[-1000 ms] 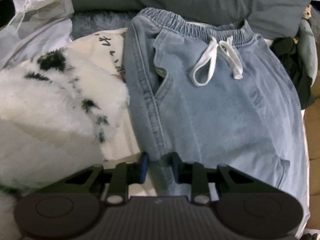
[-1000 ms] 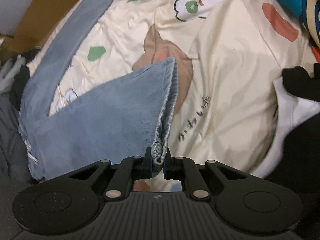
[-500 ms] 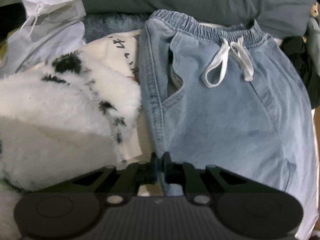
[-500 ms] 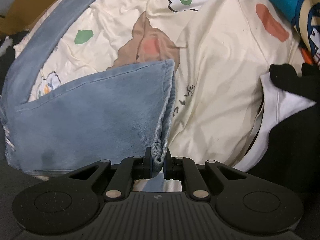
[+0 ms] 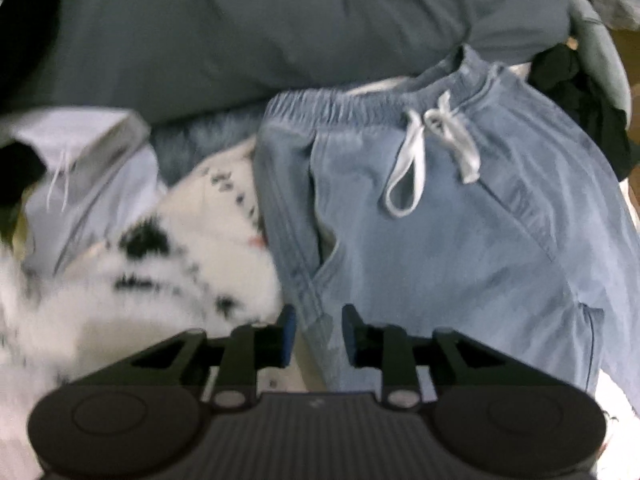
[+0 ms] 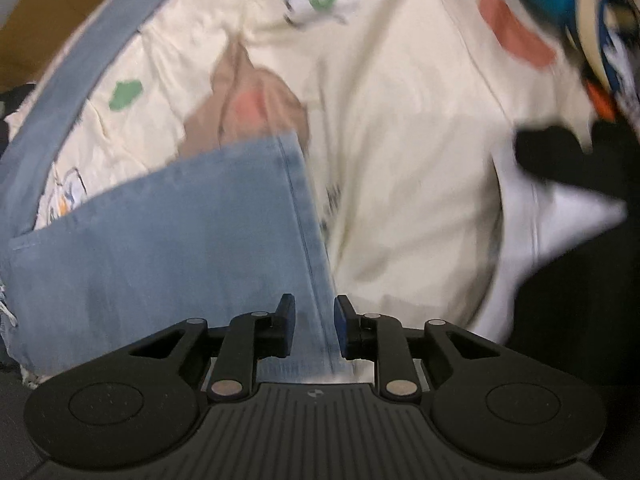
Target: Fold clothes
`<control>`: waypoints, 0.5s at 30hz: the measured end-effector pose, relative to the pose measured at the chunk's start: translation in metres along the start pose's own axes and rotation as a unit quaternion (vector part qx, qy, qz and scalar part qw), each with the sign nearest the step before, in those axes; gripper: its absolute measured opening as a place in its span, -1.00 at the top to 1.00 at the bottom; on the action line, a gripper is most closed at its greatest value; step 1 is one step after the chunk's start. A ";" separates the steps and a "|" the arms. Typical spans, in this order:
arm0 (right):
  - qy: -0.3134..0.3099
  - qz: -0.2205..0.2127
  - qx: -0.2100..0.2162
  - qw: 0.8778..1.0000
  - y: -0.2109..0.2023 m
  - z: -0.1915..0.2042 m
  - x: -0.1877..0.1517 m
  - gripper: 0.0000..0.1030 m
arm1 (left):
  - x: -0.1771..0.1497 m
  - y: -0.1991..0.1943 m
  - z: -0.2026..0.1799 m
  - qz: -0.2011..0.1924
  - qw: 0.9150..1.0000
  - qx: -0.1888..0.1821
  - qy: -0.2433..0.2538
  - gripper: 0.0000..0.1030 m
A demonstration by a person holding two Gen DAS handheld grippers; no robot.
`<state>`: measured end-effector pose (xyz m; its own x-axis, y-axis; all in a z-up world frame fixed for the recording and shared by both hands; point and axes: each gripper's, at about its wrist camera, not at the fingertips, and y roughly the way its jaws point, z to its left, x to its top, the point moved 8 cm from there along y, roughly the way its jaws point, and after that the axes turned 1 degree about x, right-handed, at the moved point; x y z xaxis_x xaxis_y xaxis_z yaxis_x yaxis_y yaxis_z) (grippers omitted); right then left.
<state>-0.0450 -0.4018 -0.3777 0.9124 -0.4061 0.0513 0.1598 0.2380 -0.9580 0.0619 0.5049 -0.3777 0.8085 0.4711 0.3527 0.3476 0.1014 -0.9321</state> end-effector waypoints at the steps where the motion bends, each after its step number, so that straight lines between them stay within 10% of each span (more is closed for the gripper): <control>1: -0.011 -0.011 -0.004 1.000 0.003 0.003 0.008 0.57 | 0.003 0.002 -0.001 -0.001 1.000 -0.004 0.003 0.44; 15: -0.089 -0.068 -0.014 0.994 0.057 0.024 0.072 0.56 | 0.025 0.012 -0.022 0.003 0.999 -0.015 0.039 0.43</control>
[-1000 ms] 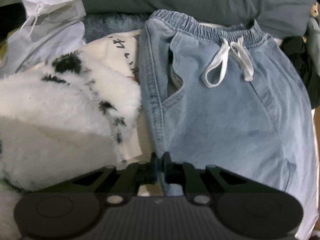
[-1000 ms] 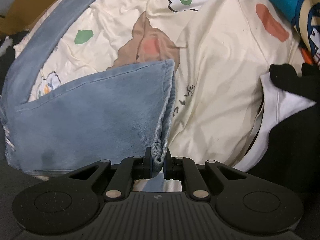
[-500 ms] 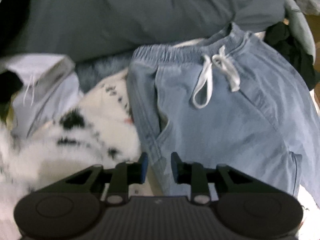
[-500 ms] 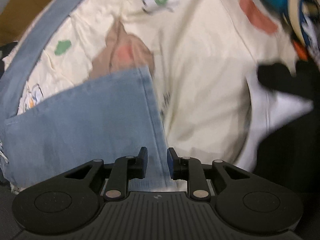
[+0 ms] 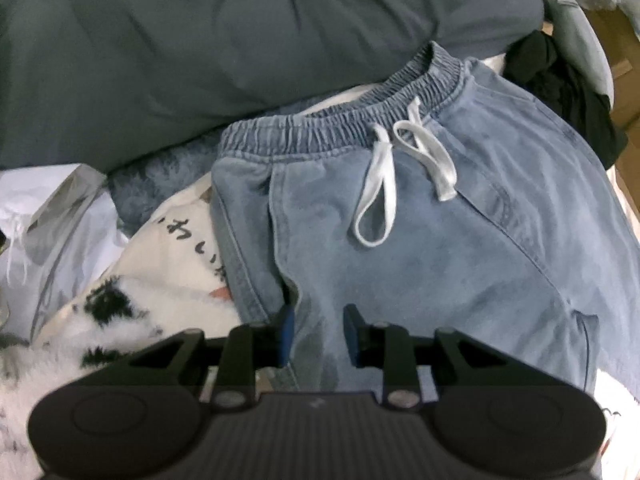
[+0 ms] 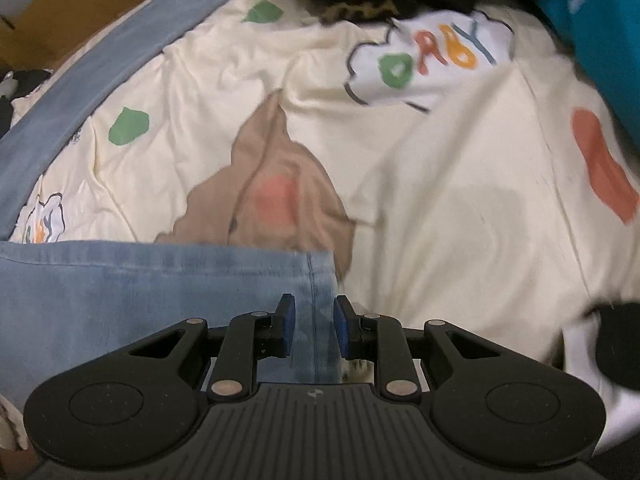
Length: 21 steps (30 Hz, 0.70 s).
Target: Fold clothes
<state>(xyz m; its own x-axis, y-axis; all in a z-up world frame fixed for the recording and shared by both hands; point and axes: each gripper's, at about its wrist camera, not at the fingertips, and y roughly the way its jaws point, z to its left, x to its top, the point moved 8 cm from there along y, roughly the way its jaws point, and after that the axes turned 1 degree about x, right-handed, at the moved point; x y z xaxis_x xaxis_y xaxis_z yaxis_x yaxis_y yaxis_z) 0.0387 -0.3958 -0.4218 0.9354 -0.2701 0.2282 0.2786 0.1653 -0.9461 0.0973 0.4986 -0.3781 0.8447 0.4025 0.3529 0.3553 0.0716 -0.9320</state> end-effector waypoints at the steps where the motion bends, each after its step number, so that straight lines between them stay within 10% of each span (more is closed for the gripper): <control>1: -0.003 -0.001 -0.003 1.000 0.004 0.000 0.002 0.55 | 0.000 0.001 -0.001 0.002 1.000 0.000 0.000 0.41; 10: -0.045 0.000 -0.013 0.999 0.030 0.008 0.005 0.21 | 0.007 0.005 -0.011 0.005 1.000 0.004 0.022 0.12; 14: -0.099 0.003 -0.033 0.995 0.033 0.021 0.006 0.73 | 0.024 -0.002 -0.003 -0.012 1.000 0.010 0.006 0.17; 21: -0.084 -0.027 -0.064 0.994 0.007 0.016 0.012 0.78 | 0.031 -0.002 -0.005 -0.005 1.000 0.002 0.022 0.43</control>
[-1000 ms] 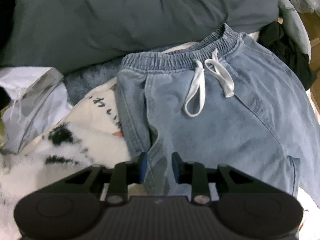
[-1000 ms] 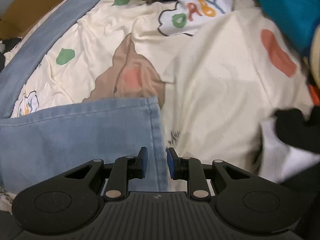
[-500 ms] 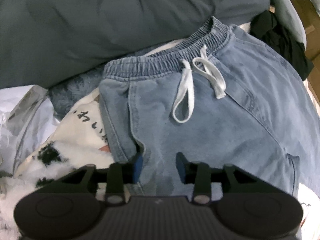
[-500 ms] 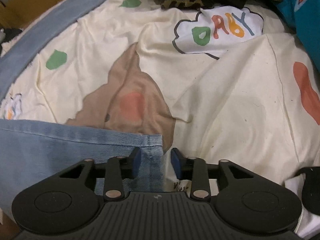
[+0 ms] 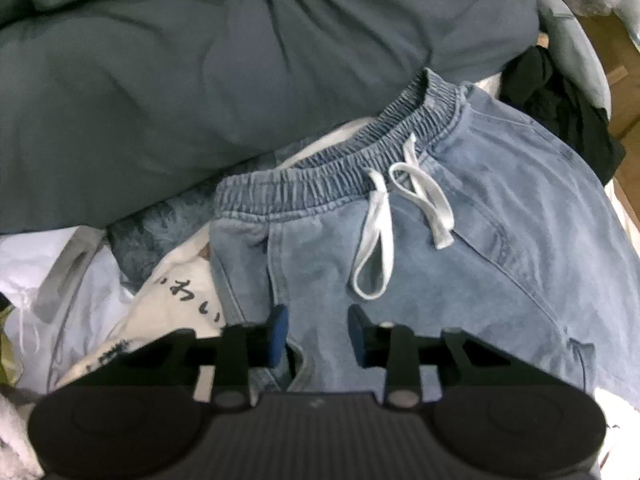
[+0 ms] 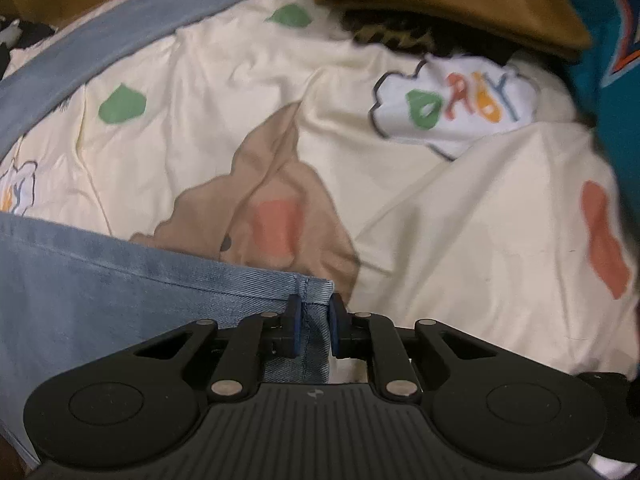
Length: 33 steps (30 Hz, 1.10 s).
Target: Fold clothes
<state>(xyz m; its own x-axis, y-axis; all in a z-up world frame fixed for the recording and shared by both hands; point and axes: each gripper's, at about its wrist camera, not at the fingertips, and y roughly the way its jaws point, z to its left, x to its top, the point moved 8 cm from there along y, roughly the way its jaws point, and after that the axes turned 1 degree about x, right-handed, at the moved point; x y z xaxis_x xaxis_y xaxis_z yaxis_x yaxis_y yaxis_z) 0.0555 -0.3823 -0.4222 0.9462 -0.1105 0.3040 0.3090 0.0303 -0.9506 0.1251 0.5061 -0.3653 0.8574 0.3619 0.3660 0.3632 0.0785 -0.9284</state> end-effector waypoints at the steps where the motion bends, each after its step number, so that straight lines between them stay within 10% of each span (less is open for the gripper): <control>1: -0.001 -0.002 -0.006 1.000 -0.002 -0.001 0.001 0.78 | -0.001 0.002 -0.002 0.004 1.000 -0.002 0.002 0.52; 8: 0.001 0.024 -0.045 0.999 0.010 -0.004 0.000 0.80 | -0.030 0.042 -0.005 0.069 0.996 0.036 0.031 0.76; 19: 0.025 -0.013 -0.035 0.999 -0.020 -0.023 0.010 0.84 | -0.025 0.056 0.022 0.052 0.996 0.074 0.023 0.94; 24: 0.018 -0.027 -0.002 0.999 -0.026 -0.002 0.012 0.73 | -0.002 0.034 0.011 0.009 0.999 0.047 0.026 0.43; 33: -0.027 -0.006 0.054 0.998 -0.014 0.052 -0.007 0.73 | 0.021 0.054 -0.008 0.014 0.997 0.042 0.059 0.42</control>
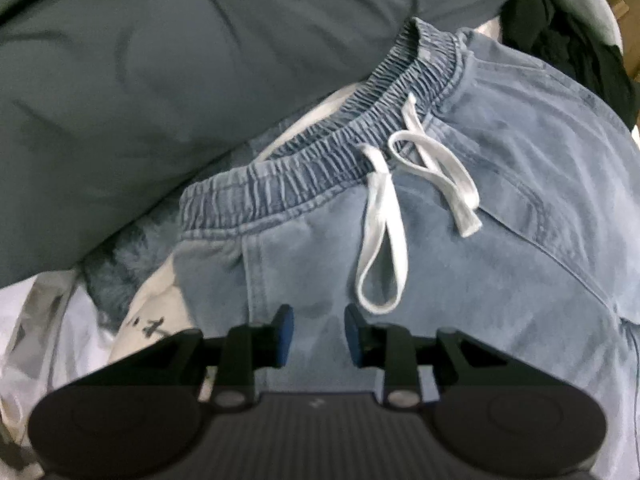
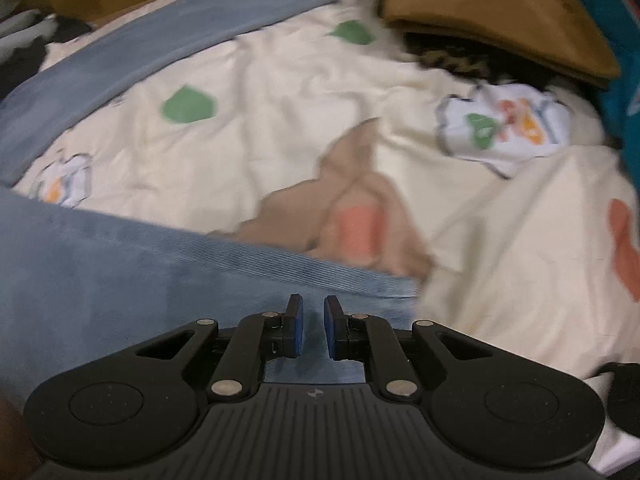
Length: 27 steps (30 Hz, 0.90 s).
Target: Fold clothes
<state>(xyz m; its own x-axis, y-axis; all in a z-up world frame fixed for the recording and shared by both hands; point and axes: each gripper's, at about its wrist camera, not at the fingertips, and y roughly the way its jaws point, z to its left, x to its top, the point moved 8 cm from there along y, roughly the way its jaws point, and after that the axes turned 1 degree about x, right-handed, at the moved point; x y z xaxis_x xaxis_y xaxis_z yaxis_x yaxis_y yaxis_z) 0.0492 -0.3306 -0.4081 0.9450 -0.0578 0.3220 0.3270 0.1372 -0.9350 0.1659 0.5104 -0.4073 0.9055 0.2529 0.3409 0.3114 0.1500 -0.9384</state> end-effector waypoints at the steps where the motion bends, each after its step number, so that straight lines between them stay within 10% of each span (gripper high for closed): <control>1: -0.007 0.003 0.005 1.000 0.001 0.005 -0.002 0.73 | 0.002 0.004 0.000 0.001 1.000 0.001 -0.003 0.43; 11: -0.046 0.039 0.019 0.998 0.012 0.028 -0.018 0.73 | 0.028 0.041 0.039 0.003 0.995 0.047 -0.086 0.94; 18: -0.068 0.056 0.009 0.996 0.022 0.031 -0.026 0.62 | 0.027 0.043 0.048 0.006 0.992 0.042 -0.117 0.94; 23: -0.071 0.036 -0.016 0.997 0.023 0.027 -0.025 0.28 | 0.024 0.017 0.035 0.003 0.996 0.038 -0.081 0.48; 27: -0.070 0.027 -0.018 0.997 0.024 0.023 -0.027 0.20 | 0.027 -0.004 0.011 -0.015 0.999 0.015 -0.042 0.47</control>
<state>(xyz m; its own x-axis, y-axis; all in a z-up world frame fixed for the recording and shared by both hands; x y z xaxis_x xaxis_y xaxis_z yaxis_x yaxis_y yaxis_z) 0.0319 -0.3027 -0.4358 0.9540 0.0867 0.2869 0.2781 0.1011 -0.9552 0.1858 0.5277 -0.3939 0.8683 0.3260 0.3738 0.3282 0.1874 -0.9258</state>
